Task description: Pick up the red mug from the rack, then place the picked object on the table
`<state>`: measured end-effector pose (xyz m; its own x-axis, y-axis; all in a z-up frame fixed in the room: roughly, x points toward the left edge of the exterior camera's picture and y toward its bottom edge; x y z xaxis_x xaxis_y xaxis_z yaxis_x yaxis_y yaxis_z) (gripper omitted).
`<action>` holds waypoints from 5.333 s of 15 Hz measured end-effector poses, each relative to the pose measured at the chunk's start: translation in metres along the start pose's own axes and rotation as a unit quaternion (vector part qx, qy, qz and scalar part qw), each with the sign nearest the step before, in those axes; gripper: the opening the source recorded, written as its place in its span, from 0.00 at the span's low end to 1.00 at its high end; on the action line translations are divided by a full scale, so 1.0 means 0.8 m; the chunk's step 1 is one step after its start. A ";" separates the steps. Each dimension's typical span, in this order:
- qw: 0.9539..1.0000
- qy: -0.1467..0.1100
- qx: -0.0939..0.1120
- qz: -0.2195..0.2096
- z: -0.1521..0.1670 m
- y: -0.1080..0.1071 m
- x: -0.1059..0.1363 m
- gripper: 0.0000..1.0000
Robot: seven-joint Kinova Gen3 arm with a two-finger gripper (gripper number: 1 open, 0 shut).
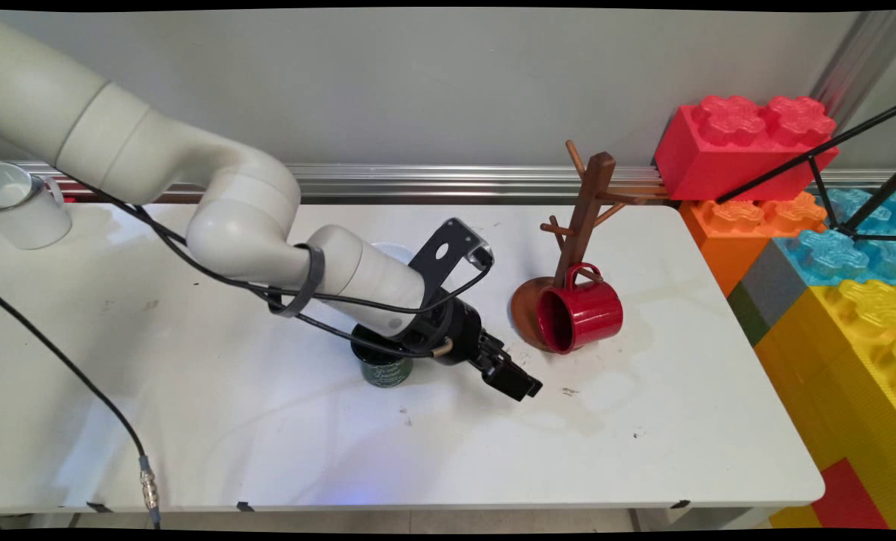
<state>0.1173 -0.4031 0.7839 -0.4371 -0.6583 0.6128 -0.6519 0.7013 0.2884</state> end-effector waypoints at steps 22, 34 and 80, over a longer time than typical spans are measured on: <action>0.982 0.092 -0.028 -0.165 0.036 -0.004 -0.022 1.00; 0.969 0.137 -0.043 -0.199 0.064 -0.015 0.000 1.00; 0.961 0.150 -0.100 -0.211 0.072 -0.017 0.025 0.00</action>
<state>0.0819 -0.4417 0.7495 0.0577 -0.8082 0.5861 -0.5873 0.4473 0.6746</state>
